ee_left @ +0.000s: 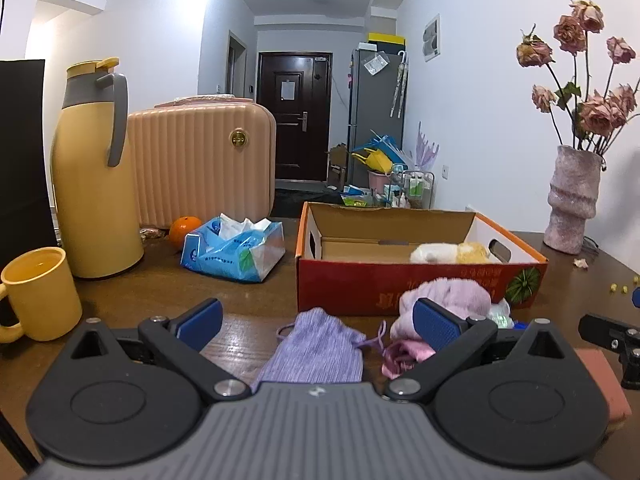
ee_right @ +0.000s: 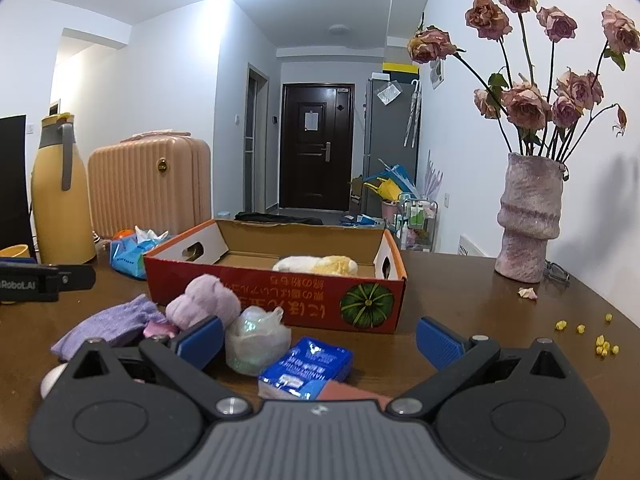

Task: Organize soft objects
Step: 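Withdraw both grippers from the box back toward the remaining objects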

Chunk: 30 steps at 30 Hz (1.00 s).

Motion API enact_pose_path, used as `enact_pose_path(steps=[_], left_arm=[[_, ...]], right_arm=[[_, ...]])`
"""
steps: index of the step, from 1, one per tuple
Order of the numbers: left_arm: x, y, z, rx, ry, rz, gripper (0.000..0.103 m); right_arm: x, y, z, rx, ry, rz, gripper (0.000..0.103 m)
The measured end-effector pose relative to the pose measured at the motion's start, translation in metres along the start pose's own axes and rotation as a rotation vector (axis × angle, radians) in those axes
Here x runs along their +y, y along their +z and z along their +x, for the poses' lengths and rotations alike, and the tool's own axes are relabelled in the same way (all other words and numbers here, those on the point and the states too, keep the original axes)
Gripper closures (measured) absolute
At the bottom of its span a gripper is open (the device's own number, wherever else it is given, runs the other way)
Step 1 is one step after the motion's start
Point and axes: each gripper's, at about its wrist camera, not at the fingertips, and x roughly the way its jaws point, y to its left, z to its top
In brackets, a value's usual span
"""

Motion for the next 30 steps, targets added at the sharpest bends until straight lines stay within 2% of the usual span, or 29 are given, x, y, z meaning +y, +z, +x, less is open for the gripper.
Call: enact_pose_path(steps=[9, 19, 26, 30], left_arm=[[0.007, -0.017, -0.019, 0.015, -0.019, 0.041, 0.000], [0.013, -0.024, -0.022, 0.044, -0.018, 0.043, 0.000], [0.016, -0.029, -0.023, 0.070, -0.014, 0.050, 0.000], [0.020, -0.033, -0.024, 0.086, -0.010, 0.057, 0.000]], right_arm=[[0.008, -0.013, -0.012, 0.020, 0.014, 0.004, 0.000], [0.022, -0.020, -0.016, 0.049, 0.061, -0.028, 0.000], [0.040, -0.027, -0.006, 0.136, 0.157, -0.090, 0.000], [0.051, -0.033, 0.006, 0.198, 0.175, -0.124, 0.001]])
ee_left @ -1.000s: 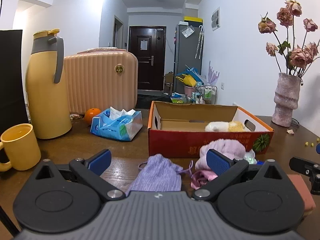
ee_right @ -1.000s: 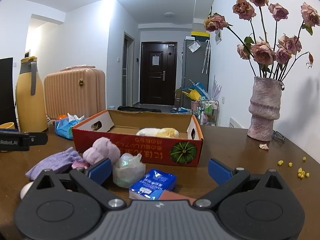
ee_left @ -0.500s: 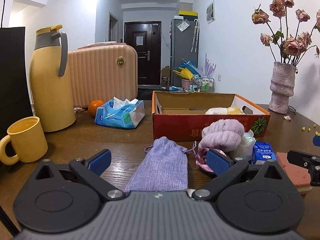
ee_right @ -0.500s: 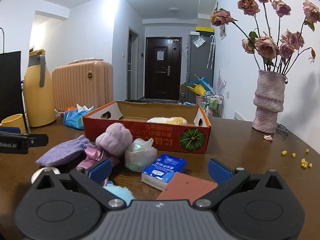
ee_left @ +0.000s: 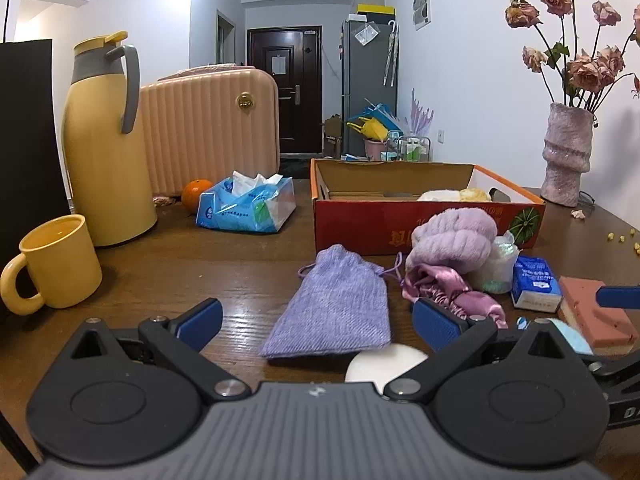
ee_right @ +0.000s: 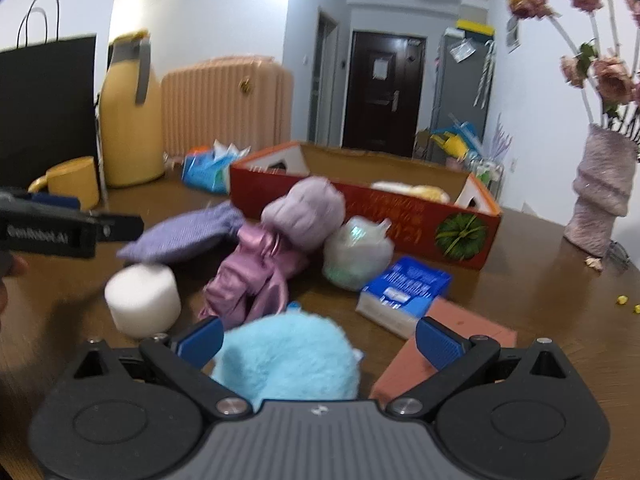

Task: Organize soft objects
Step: 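Grasp the light-blue fluffy plush with the right gripper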

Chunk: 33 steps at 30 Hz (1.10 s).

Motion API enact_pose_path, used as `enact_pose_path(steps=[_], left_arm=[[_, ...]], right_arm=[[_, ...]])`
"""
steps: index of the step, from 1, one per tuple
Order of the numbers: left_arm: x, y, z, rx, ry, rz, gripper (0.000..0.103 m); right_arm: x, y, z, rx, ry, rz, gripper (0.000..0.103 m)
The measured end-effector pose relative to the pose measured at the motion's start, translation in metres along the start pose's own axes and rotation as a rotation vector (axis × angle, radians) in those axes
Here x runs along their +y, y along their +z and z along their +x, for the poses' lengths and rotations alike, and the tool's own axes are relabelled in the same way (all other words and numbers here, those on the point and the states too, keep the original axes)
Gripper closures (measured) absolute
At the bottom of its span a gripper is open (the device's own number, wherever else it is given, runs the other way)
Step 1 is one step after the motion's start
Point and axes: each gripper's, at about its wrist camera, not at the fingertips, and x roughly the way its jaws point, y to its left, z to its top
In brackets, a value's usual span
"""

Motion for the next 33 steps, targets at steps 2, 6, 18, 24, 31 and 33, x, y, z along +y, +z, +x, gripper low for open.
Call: enact_pose_path(steps=[2, 6, 18, 24, 31, 33], left_arm=[[0.003, -0.002, -0.001, 0.005, 0.001, -0.001, 0.000], [0.009, -0.005, -0.002, 0.015, 0.003, -0.007, 0.000], [0.015, -0.006, -0.003, 0.025, 0.003, -0.020, 0.000], [0.015, -0.007, -0.003, 0.024, 0.003, -0.022, 0.000], [0.013, -0.007, -0.002, 0.029, 0.008, -0.021, 0.000], [0.012, -0.007, -0.002, 0.031, 0.011, -0.019, 0.000]], right_arm=[[0.002, -0.001, 0.007, 0.032, 0.013, -0.002, 0.002], [0.005, 0.000, 0.015, 0.045, 0.014, -0.016, 0.002], [0.006, 0.001, 0.020, 0.061, 0.071, -0.022, 0.038], [-0.009, 0.005, 0.011, -0.001, 0.048, 0.048, 0.059], [-0.022, 0.007, 0.002, -0.049, 0.028, 0.105, 0.076], [-0.023, 0.007, 0.001, -0.059, 0.033, 0.106, 0.078]])
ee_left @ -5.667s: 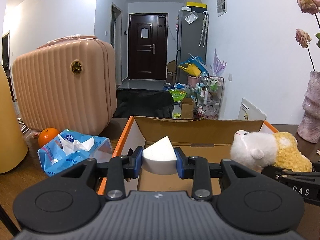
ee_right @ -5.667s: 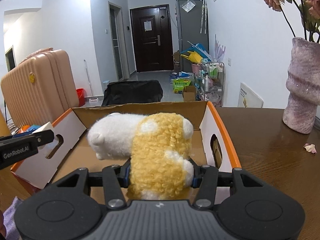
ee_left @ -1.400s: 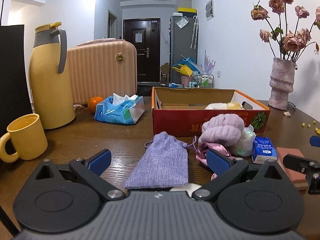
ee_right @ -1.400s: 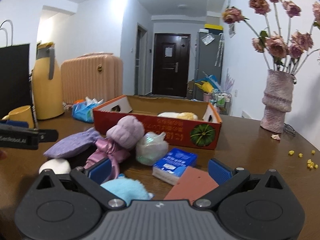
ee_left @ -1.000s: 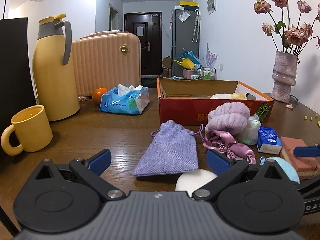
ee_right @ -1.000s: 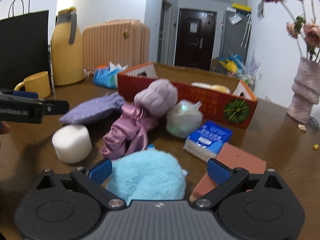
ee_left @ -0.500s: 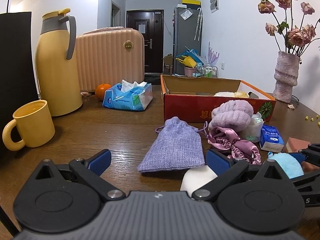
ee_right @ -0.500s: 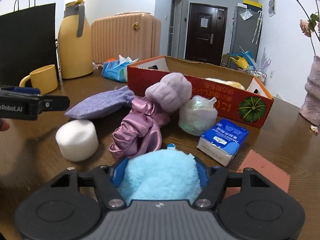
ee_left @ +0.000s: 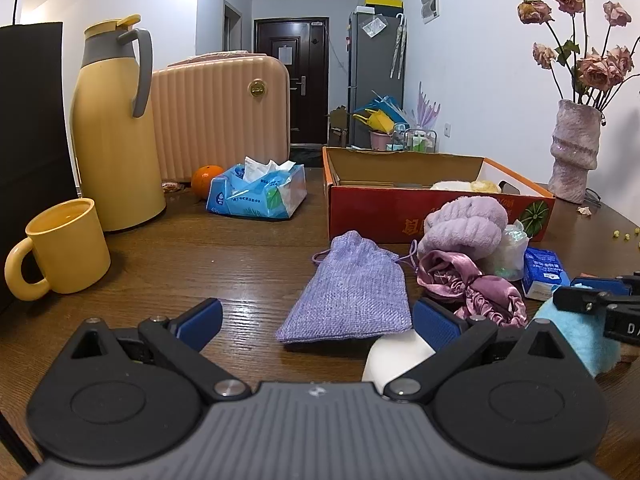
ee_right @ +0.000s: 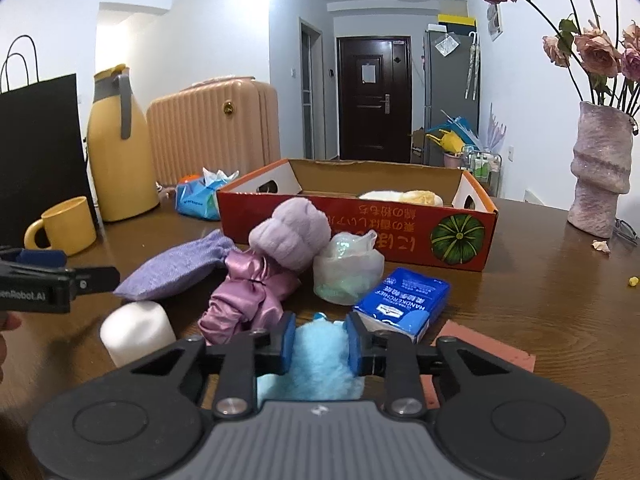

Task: Organize soft objects
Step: 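Grasp the light-blue fluffy plush with the right gripper, then lift the blue plush with the right gripper while the left gripper grasps the white foam cylinder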

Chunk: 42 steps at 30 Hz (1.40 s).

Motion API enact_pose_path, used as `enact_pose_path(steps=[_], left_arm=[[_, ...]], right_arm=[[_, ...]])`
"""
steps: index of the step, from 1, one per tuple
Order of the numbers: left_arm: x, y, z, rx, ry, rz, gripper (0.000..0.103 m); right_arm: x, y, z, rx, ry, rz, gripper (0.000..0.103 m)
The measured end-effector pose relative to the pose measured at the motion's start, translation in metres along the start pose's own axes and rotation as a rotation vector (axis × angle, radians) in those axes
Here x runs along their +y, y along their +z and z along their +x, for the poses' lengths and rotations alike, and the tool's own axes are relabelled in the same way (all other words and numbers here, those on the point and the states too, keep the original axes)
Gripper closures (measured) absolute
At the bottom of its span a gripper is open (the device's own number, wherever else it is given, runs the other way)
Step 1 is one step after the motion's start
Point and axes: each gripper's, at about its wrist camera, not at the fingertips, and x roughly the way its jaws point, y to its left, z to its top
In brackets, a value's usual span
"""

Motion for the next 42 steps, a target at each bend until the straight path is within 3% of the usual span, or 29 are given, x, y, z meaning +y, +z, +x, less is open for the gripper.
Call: enact_pose_path(steps=[7, 11, 14, 16, 17, 19, 20, 21, 22, 29, 31, 33, 34, 42], left_arm=[[0.001, 0.001, -0.001, -0.006, -0.004, -0.005, 0.000], [0.001, 0.000, -0.001, -0.009, -0.015, -0.004, 0.000], [-0.002, -0.001, -0.001, -0.010, -0.031, 0.005, 0.000], [-0.006, -0.002, 0.001, -0.004, -0.038, 0.020, 0.000], [-0.007, -0.002, 0.002, 0.000, -0.040, 0.027, 0.000], [-0.011, -0.003, 0.004, 0.012, -0.048, 0.040, 0.000], [-0.012, -0.004, 0.005, 0.018, -0.053, 0.044, 0.000], [-0.013, -0.005, 0.006, 0.024, -0.056, 0.048, 0.000], [-0.014, -0.005, 0.007, 0.027, -0.057, 0.053, 0.000], [-0.015, -0.007, 0.011, 0.047, -0.064, 0.057, 0.000], [-0.016, -0.008, 0.012, 0.053, -0.066, 0.062, 0.000], [-0.018, -0.009, 0.012, 0.056, -0.071, 0.066, 0.000], [-0.018, -0.009, 0.013, 0.059, -0.075, 0.068, 0.000], [-0.028, -0.012, 0.020, 0.096, -0.107, 0.094, 0.000]], right_arm=[[-0.001, 0.001, -0.006, -0.031, -0.004, 0.010, 0.084], [-0.004, 0.002, -0.011, -0.054, -0.006, 0.026, 0.102], [-0.007, 0.003, -0.012, -0.060, -0.001, 0.037, 0.102], [-0.008, 0.003, -0.011, -0.044, 0.007, 0.042, 0.095], [-0.008, 0.002, -0.010, -0.035, 0.004, 0.045, 0.087], [-0.007, 0.002, -0.009, -0.016, 0.011, 0.041, 0.059], [-0.006, 0.001, -0.008, -0.013, 0.016, 0.033, 0.036], [-0.003, 0.000, -0.009, -0.012, 0.020, 0.020, 0.025], [0.001, -0.001, -0.009, -0.010, 0.024, 0.003, 0.024], [0.019, -0.010, 0.022, 0.144, -0.011, -0.094, 0.026], [0.019, -0.013, 0.026, 0.172, -0.028, -0.100, 0.039], [0.015, -0.012, 0.023, 0.158, -0.025, -0.080, 0.061], [0.013, -0.012, 0.020, 0.150, -0.009, -0.064, 0.065], [0.003, -0.004, -0.002, 0.024, -0.023, -0.008, 0.067]])
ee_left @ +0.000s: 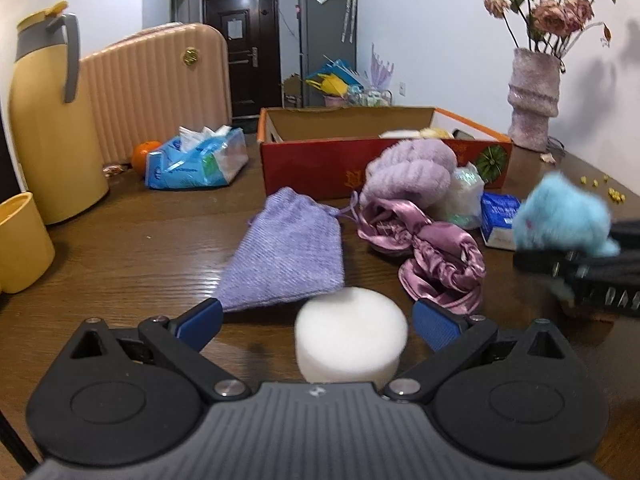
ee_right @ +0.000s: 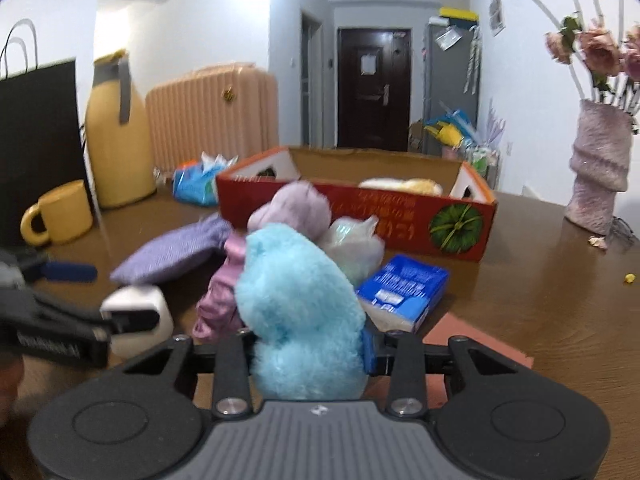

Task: Organize soft objects
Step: 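Lift the blue plush with the right gripper while the left gripper grasps the white foam cylinder, then carry the blue plush and foam cylinder over the cardboard box with both grippers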

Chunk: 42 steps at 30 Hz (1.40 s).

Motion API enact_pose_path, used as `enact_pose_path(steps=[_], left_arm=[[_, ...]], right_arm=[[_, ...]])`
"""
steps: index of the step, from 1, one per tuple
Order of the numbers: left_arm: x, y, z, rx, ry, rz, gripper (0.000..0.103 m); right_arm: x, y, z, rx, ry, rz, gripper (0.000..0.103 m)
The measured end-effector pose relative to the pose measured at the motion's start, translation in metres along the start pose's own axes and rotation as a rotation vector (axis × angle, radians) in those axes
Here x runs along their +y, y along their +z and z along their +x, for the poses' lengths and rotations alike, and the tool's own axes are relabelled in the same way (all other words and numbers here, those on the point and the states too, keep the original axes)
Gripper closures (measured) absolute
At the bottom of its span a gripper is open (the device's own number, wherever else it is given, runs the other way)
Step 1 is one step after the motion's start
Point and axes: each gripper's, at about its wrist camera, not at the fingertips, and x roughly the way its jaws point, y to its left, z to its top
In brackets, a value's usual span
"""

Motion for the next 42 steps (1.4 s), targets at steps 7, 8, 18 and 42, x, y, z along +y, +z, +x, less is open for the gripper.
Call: enact_pose_path(steps=[7, 8, 18, 42], left_arm=[[-0.013, -0.002, 0.017, 0.063, -0.012, 0.026, 0.000], [-0.013, -0.001, 0.019, 0.070, -0.009, 0.025, 0.001], [-0.011, -0.001, 0.025, 0.090, -0.025, 0.011, 0.045], [-0.014, 0.004, -0.021, -0.103, -0.047, -0.017, 0.047]], right_arm=[[-0.007, 0.003, -0.005, -0.032, -0.005, 0.032, 0.067], [-0.007, 0.003, -0.005, -0.032, -0.004, 0.031, 0.067], [-0.007, 0.002, -0.005, -0.037, -0.006, 0.034, 0.066], [-0.009, 0.005, -0.026, -0.131, -0.002, 0.048, 0.066]])
